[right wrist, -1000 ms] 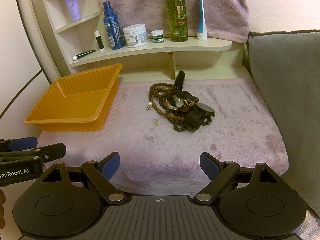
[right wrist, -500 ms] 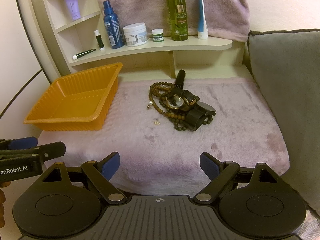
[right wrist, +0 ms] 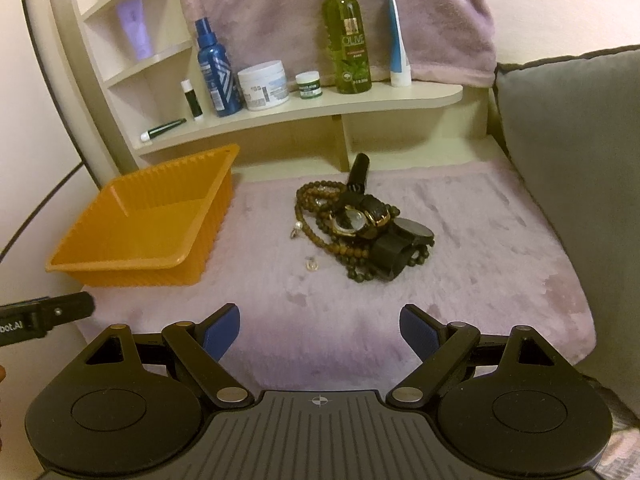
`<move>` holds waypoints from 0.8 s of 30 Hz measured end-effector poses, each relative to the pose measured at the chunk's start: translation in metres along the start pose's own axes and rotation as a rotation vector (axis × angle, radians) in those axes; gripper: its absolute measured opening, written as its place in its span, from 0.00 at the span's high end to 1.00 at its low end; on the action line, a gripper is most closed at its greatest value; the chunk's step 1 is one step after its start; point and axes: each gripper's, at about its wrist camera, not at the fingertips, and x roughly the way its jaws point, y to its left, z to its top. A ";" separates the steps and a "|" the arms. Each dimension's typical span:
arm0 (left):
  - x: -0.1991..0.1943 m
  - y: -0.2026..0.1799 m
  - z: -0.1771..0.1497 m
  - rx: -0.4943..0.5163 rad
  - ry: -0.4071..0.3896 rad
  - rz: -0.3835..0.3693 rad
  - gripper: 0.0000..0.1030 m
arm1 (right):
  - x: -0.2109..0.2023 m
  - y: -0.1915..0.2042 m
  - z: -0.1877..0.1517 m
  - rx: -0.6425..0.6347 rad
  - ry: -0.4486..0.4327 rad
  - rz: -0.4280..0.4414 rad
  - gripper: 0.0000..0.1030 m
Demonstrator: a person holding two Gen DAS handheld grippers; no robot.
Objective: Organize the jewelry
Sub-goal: 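Grasp the orange tray's rim with the left tool while the right tool approaches the jewelry pile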
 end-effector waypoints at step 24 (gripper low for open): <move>0.062 0.110 0.009 -0.346 -0.187 0.177 0.26 | 0.056 0.000 0.034 0.004 -0.030 -0.023 0.15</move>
